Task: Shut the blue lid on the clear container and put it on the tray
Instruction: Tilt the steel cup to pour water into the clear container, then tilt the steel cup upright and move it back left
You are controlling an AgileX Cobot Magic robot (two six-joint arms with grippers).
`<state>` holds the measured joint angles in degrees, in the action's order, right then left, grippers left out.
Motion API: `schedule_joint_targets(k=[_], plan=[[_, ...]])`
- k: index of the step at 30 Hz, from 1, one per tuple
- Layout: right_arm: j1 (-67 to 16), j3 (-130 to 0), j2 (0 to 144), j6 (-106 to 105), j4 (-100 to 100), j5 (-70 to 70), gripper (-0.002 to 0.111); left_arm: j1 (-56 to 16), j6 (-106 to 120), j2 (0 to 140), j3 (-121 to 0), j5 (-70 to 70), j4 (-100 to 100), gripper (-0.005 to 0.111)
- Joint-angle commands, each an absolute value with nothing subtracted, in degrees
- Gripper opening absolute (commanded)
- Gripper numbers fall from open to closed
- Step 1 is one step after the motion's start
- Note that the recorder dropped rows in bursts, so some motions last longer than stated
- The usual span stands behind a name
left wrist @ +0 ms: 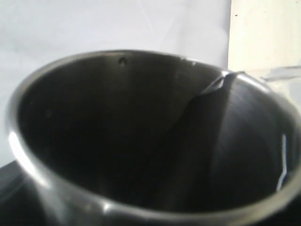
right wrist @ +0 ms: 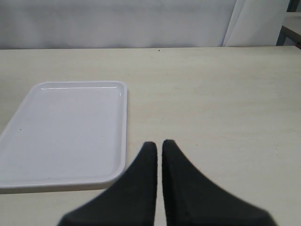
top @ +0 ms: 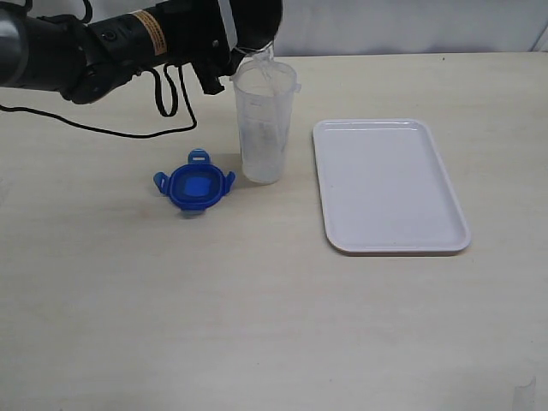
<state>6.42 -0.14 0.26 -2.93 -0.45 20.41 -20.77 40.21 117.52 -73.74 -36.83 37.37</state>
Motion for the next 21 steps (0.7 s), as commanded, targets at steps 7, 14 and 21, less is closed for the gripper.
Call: schedule_joint_targets(k=[7, 14, 21], plan=[[6.5, 0.0, 0.0, -3.3, -0.4, 19.8, 0.004, -21.0, 34.8, 116.4, -74.8, -39.0, 35.7, 0.000], [6.5, 0.0, 0.0, -3.3, -0.4, 19.8, 0.004, -21.0, 4.9, 116.4, -74.7, -37.4, 35.7, 0.000], [6.5, 0.0, 0.0, -3.3, -0.4, 19.8, 0.004, -20.7, -12.5, 116.4, -74.7, -35.0, 34.7, 0.000]])
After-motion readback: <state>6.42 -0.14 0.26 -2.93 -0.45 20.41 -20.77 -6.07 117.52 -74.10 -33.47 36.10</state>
